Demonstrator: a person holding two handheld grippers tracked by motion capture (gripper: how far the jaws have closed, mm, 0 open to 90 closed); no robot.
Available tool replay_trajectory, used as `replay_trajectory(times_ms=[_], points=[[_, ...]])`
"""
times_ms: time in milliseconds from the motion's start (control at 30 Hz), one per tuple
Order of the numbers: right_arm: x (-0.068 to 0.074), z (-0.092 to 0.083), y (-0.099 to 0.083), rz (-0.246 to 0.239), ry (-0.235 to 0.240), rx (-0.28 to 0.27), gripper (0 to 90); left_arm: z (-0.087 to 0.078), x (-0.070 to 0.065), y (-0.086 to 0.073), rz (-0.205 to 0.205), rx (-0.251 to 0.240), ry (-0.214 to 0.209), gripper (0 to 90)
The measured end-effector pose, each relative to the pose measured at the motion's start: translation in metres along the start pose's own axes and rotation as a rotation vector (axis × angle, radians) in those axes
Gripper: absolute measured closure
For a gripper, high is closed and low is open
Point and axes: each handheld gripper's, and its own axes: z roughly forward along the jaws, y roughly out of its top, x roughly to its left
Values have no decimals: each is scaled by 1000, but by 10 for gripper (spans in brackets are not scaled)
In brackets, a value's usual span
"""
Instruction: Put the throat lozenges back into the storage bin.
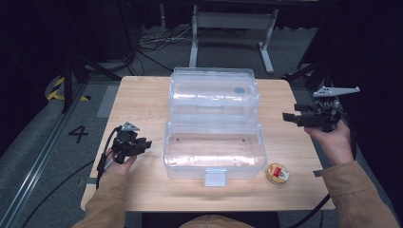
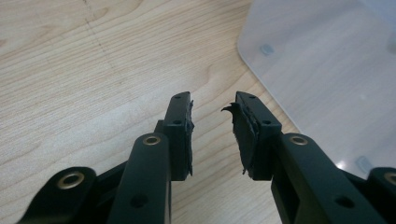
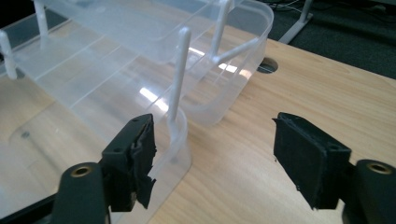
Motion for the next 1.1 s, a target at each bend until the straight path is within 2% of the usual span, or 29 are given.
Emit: replay_trajectory(times_ms=[133,267,433,667,733,900,1033,1100], points=[[9,-11,-10,-52,-2,25,372,6,4,1,-3,22,0,667],[15,-18,-19,-72,12,53,406,11,6,1,6,53,0,654],[19,-20,-28,-90,13,119,412,17,12,-1,21,95,20,646],[30,-11,-40,-99,-6,237,317,21,19,-4,20,121,23,627],[31,-10,-42,-98,-10,249,309,21,20,-5,19,123,30,625],[34,-1,-49,-86,-17,305,279,20,24,-8,16,114,13,613],[35,6,-55,-79,-24,349,226,19,25,-11,44,100,14,604],[37,9,-56,-75,-24,367,197,19,27,-12,33,88,0,601]])
